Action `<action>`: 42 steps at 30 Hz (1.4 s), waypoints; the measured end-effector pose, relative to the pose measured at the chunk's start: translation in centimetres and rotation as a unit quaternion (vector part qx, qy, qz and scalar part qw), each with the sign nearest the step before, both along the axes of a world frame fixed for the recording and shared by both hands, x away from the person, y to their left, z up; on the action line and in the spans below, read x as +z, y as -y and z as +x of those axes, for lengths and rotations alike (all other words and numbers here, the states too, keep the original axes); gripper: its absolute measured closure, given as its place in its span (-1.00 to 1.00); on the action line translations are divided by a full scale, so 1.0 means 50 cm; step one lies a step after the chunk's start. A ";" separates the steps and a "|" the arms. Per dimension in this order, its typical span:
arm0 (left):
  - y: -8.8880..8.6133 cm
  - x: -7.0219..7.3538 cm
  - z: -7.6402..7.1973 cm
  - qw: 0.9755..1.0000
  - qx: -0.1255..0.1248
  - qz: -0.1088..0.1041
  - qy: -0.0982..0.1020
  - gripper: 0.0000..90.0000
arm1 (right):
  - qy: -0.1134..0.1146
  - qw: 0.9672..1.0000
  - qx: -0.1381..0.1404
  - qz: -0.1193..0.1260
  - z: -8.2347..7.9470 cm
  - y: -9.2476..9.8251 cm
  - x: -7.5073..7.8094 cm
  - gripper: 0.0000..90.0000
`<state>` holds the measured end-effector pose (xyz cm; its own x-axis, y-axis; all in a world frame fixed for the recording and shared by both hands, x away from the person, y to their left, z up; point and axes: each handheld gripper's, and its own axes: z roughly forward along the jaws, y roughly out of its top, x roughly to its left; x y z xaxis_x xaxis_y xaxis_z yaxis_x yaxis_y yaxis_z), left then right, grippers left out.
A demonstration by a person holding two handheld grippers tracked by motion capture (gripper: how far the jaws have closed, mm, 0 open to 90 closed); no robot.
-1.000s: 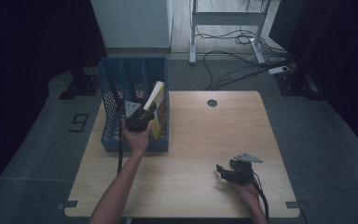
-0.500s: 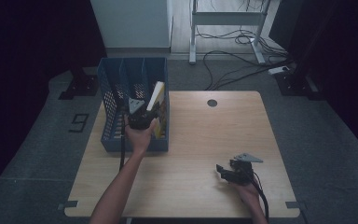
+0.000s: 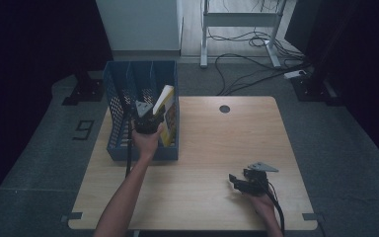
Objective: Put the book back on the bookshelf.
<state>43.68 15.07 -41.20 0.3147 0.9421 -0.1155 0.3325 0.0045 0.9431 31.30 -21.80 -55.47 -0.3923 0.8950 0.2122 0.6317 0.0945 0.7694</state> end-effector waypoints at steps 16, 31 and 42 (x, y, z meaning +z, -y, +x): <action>-0.007 0.018 0.040 0.999 0.025 -0.017 0.015 0.69 | -0.002 1.000 0.000 0.012 0.001 0.004 -0.001 -0.36; 0.015 0.011 0.089 0.999 0.044 -0.009 0.028 0.69 | -0.003 1.000 -0.001 0.020 0.001 0.008 -0.001 -0.36; 0.017 0.001 0.102 0.998 0.056 -0.006 0.029 0.69 | -0.004 1.000 -0.001 0.023 0.002 0.009 -0.001 -0.36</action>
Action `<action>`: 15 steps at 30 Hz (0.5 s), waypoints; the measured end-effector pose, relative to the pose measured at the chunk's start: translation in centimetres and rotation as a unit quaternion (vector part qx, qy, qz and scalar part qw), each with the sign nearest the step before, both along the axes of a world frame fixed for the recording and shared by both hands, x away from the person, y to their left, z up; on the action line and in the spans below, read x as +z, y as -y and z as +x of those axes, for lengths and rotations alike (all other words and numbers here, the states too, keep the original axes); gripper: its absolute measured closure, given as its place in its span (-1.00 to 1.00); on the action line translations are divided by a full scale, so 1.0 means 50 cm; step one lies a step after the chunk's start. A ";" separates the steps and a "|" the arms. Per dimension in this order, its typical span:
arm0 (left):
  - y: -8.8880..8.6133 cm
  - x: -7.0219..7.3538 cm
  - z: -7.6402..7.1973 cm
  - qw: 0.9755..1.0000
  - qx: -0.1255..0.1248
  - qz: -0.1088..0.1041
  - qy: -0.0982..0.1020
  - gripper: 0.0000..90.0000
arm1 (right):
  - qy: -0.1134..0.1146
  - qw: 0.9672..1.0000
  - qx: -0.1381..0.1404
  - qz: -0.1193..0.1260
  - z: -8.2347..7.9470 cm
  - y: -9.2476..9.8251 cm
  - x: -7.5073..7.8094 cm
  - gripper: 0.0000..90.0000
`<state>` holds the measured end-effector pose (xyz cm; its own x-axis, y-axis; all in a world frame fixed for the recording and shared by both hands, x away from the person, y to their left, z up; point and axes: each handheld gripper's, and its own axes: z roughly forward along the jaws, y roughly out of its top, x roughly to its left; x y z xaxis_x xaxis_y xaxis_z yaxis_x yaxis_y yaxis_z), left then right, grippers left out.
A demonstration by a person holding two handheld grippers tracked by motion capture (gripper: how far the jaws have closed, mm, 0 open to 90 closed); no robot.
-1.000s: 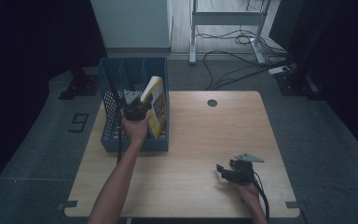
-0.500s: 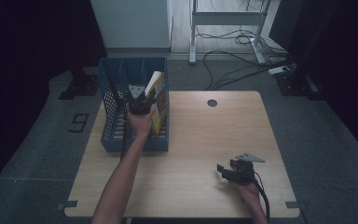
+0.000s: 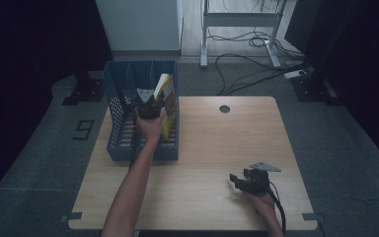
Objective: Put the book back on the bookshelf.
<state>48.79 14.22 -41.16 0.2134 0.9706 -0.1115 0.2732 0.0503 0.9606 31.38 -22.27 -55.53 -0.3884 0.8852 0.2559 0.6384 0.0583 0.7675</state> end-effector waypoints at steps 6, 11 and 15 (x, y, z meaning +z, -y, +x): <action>-0.002 -0.002 0.003 1.000 0.010 0.007 0.009 0.69 | 0.000 1.000 0.000 0.000 0.000 0.000 0.000 -0.36; -0.004 -0.009 0.007 1.000 0.016 0.016 0.005 0.68 | -0.001 1.000 0.000 0.001 0.000 0.000 0.000 -0.36; -0.006 -0.017 0.002 1.000 0.017 0.014 0.008 0.68 | 0.000 1.000 0.000 0.001 0.000 0.000 0.000 -0.36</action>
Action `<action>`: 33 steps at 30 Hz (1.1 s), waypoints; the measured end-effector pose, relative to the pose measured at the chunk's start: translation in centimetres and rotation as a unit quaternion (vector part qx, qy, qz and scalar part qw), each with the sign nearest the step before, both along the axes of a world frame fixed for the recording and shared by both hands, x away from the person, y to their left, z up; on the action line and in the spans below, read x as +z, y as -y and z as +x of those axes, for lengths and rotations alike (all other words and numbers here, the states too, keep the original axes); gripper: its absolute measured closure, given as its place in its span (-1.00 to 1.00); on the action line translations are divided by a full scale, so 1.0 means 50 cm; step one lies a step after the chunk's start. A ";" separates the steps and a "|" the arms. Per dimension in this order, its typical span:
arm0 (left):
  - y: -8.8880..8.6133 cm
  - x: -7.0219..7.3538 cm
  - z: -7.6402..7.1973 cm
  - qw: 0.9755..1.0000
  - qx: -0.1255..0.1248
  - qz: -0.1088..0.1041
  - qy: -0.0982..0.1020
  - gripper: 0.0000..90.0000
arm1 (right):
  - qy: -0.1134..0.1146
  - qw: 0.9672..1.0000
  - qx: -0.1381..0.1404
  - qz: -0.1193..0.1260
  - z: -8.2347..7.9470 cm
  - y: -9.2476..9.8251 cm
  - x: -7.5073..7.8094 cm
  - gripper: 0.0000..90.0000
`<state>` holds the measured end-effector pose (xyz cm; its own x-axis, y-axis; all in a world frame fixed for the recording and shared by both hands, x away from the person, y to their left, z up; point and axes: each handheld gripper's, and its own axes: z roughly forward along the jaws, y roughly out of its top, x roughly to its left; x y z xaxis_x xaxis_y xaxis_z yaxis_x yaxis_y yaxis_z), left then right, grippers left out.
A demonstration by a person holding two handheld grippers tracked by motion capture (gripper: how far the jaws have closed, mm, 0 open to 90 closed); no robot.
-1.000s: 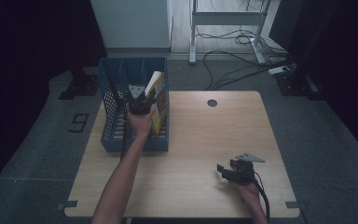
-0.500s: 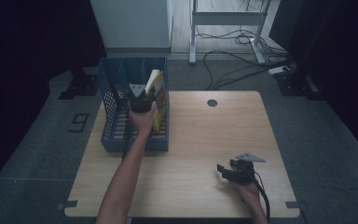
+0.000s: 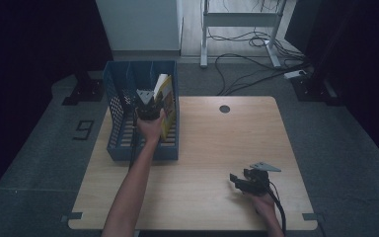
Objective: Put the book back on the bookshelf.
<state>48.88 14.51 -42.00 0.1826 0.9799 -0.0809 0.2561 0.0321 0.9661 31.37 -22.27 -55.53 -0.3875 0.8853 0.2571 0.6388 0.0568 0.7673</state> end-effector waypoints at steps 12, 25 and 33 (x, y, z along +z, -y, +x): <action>0.001 -0.009 -0.022 1.000 -0.007 -0.004 0.006 0.59 | 0.002 1.000 0.001 -0.006 -0.002 -0.002 0.000 -0.36; -0.024 -0.003 -0.050 1.000 0.001 -0.012 0.008 0.46 | 0.003 1.000 0.001 -0.011 -0.004 -0.004 0.000 -0.36; -0.030 -0.004 -0.052 1.000 0.001 -0.014 0.001 0.37 | 0.002 1.000 0.000 -0.009 -0.005 -0.003 0.000 -0.36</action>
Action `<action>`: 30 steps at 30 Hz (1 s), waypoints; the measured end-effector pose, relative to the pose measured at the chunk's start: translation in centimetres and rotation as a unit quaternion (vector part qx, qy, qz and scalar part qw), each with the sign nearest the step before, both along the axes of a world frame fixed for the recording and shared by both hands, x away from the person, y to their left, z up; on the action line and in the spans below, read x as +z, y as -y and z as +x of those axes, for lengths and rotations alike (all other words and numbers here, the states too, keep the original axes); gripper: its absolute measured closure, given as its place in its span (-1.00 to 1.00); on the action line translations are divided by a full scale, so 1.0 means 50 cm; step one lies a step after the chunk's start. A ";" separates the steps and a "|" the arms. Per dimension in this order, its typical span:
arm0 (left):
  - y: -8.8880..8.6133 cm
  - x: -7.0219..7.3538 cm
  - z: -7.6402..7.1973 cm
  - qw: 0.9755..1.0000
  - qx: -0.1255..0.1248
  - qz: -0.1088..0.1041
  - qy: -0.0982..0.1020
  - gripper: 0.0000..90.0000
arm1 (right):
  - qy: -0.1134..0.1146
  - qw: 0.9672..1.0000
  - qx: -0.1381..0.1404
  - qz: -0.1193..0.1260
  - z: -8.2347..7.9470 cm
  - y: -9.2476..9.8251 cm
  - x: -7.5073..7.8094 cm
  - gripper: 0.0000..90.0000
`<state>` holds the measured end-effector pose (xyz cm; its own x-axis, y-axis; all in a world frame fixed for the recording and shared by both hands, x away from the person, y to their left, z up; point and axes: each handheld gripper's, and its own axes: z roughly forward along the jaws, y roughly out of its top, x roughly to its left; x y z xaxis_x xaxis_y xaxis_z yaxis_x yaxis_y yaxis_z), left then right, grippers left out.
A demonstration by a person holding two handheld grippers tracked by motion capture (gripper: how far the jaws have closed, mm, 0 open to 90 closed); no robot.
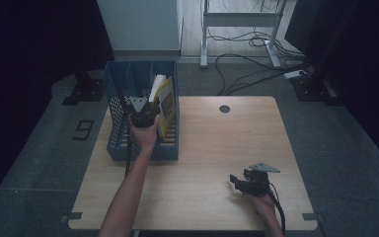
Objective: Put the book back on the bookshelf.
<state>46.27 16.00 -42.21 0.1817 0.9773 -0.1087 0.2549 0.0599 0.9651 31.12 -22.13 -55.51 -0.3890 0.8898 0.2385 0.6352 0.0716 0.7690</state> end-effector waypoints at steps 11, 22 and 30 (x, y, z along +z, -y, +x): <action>0.001 -0.005 0.002 1.000 -0.022 -0.010 -0.012 0.10 | -0.002 1.000 0.000 0.001 0.000 0.001 0.000 -0.36; -0.002 0.001 -0.010 0.998 -0.047 -0.018 -0.021 -0.02 | -0.001 1.000 0.001 0.002 0.000 0.002 0.000 -0.36; -0.007 0.002 -0.018 0.998 -0.056 -0.024 -0.023 -0.07 | 0.000 1.000 -0.001 0.003 0.002 0.002 0.000 -0.36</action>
<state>45.36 16.36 -42.11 0.2838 0.9443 -0.1663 0.3070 0.0748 0.9488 31.21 -22.23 -55.52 -0.3874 0.8891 0.2440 0.6359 0.0661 0.7689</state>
